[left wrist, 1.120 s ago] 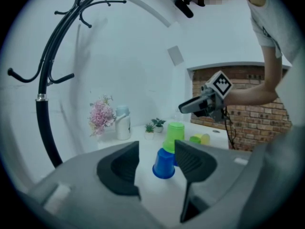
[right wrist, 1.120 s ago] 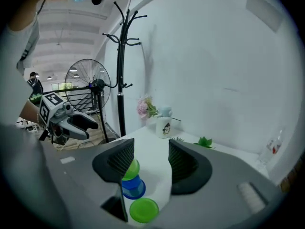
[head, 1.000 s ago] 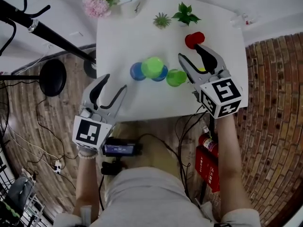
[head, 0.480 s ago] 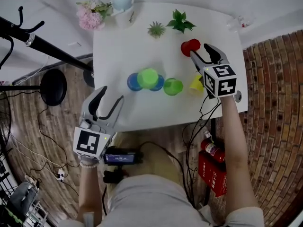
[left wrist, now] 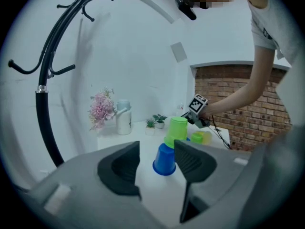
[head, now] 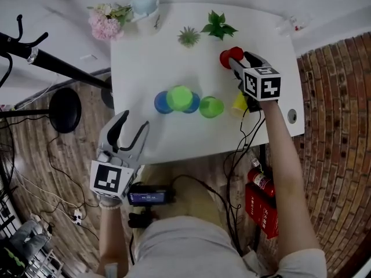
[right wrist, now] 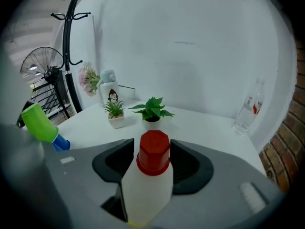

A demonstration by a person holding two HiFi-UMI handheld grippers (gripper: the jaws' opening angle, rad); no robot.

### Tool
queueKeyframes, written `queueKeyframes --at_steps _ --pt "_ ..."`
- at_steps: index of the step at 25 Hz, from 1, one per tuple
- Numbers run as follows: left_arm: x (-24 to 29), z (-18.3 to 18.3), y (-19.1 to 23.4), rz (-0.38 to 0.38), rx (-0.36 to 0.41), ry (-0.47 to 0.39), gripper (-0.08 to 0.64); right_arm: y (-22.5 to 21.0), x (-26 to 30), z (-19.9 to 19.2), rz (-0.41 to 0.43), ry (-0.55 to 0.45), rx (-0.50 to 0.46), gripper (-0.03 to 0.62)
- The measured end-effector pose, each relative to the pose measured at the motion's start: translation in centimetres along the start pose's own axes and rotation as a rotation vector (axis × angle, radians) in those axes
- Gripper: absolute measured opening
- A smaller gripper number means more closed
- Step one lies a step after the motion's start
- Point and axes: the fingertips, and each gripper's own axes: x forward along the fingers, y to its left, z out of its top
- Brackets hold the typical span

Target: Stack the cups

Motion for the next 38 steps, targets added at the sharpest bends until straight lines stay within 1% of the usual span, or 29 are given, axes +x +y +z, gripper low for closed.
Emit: queueKeyframes --at_steps 2,5,6,9,12,15,19,23,26,28,32,38 --pt "0.0 0.1 0.1 -0.001 0.003 -0.006 0.215 0.0 0.4 -0.1 -0.007 0.009 -0.009 0.222" --pt "0.0 -0.1 0.1 -0.007 0.003 0.015 0.212 -0.2 0.7 -0.1 -0.018 0.01 -0.018 0.219" --pt "0.0 -0.1 0.1 -0.011 0.002 0.017 0.212 -0.2 0.7 0.0 -0.02 0.005 -0.018 0.209" --pt "0.0 0.1 0.3 -0.018 0.006 0.016 0.209 -0.2 0.2 0.7 -0.024 -0.02 -0.016 0.209" --pt "0.2 0.8 0.7 -0.015 0.031 0.01 0.206 0.2 -0.6 1.4 -0.017 -0.041 -0.01 0.208" --pt "0.5 1.5 0.2 -0.05 0.047 -0.013 0.202 0.9 -1.9 2.1 -0.008 -0.07 -0.009 0.207" --pt "1.1 1.8 -0.5 -0.101 0.061 -0.012 0.201 2.6 -4.3 3.2 0.015 -0.122 -0.008 0.207" --pt "2.1 2.8 -1.0 -0.134 0.088 -0.03 0.198 4.6 -6.9 4.0 0.055 -0.171 -0.011 0.208" --pt "2.7 3.4 -1.2 -0.162 0.108 -0.049 0.198 5.9 -9.0 4.3 0.066 -0.2 -0.01 0.207" --pt "2.9 3.6 -1.2 -0.167 0.106 -0.045 0.198 6.9 -10.3 4.5 0.071 -0.214 -0.018 0.207" --pt "3.0 3.7 -1.3 -0.192 0.096 -0.042 0.195 8.7 -12.5 4.3 0.079 -0.233 -0.039 0.207" --pt "3.3 3.9 -1.4 -0.215 0.12 -0.033 0.19 11.5 -14.4 3.1 0.084 -0.221 -0.099 0.207"
